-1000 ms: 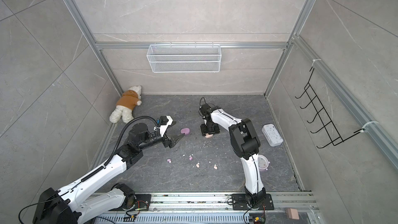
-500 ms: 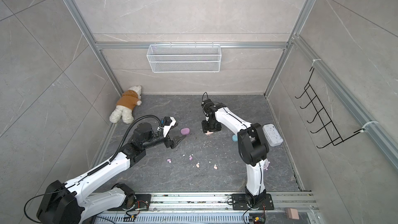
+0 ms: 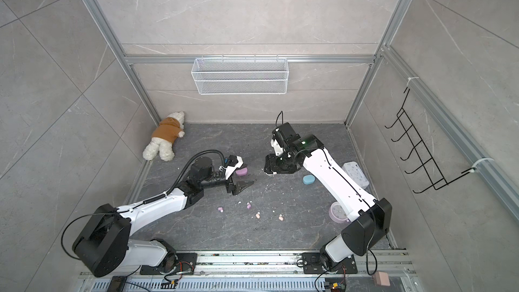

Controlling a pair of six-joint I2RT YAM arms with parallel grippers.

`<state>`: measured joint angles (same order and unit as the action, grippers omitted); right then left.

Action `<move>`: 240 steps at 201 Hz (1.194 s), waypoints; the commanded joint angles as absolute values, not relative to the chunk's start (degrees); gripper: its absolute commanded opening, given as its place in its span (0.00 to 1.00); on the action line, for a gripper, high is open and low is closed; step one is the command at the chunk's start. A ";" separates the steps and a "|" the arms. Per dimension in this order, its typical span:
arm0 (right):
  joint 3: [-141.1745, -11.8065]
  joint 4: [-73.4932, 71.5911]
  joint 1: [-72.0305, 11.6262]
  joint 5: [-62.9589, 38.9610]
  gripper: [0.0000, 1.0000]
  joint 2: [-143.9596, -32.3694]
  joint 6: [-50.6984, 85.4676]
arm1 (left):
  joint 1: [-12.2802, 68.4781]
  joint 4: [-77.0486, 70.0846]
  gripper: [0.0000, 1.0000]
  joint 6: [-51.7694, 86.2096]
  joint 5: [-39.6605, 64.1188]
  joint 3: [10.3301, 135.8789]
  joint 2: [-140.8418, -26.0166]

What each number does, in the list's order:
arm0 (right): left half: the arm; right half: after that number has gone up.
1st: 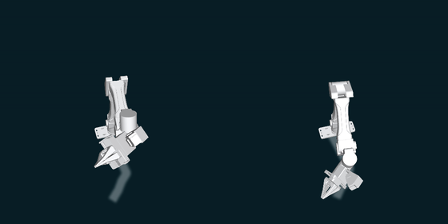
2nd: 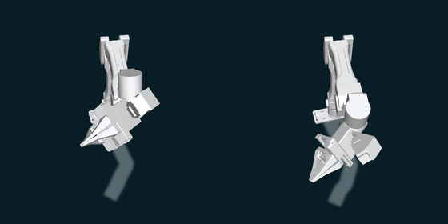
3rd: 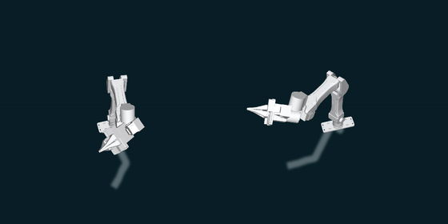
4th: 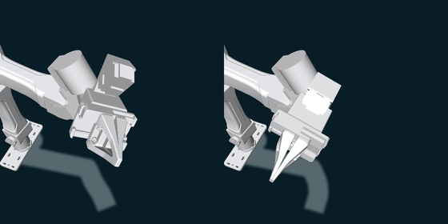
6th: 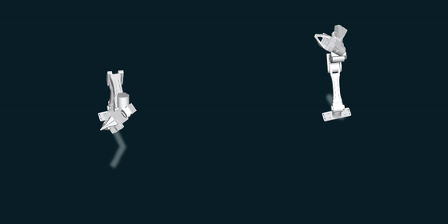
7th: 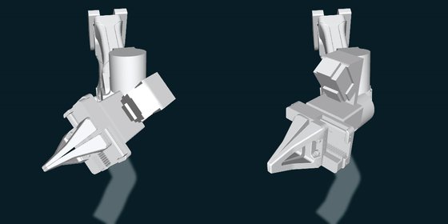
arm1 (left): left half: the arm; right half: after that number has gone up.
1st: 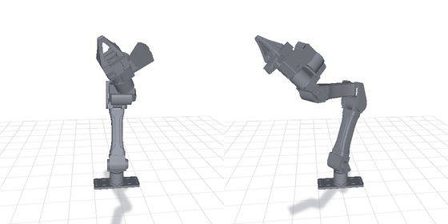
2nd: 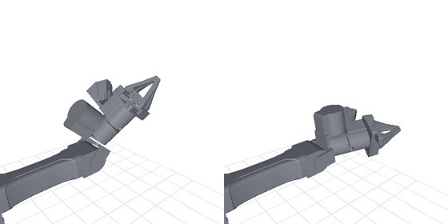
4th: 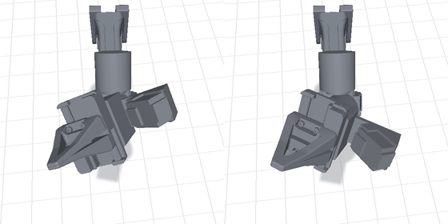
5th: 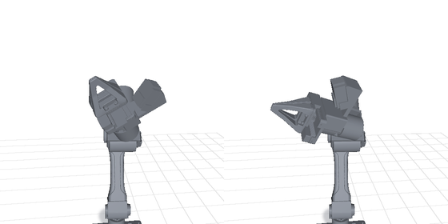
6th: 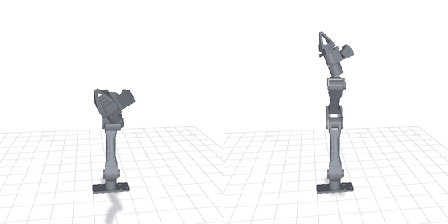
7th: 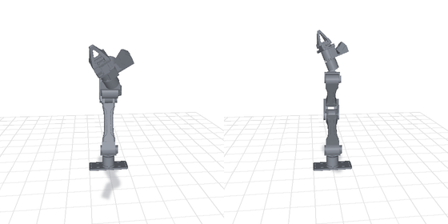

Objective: Insert wireless bluetooth earbuds into charging case
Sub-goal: Pick up the charging case from the center of the table, then pass the charging case.

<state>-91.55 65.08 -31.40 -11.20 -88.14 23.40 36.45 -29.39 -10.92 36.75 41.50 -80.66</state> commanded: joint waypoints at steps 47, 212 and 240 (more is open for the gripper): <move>-96.60 69.99 -31.61 -14.10 0.57 -85.88 28.25 | 42.09 -43.94 0.86 -15.50 35.55 47.79 -88.47; -96.93 67.15 -32.94 -14.83 0.57 -86.21 30.13 | 45.42 -41.40 0.72 -16.66 36.28 50.95 -89.58; -97.29 66.63 -33.16 -15.29 0.57 -86.22 30.60 | 45.74 -40.70 0.69 -17.48 36.30 51.15 -89.65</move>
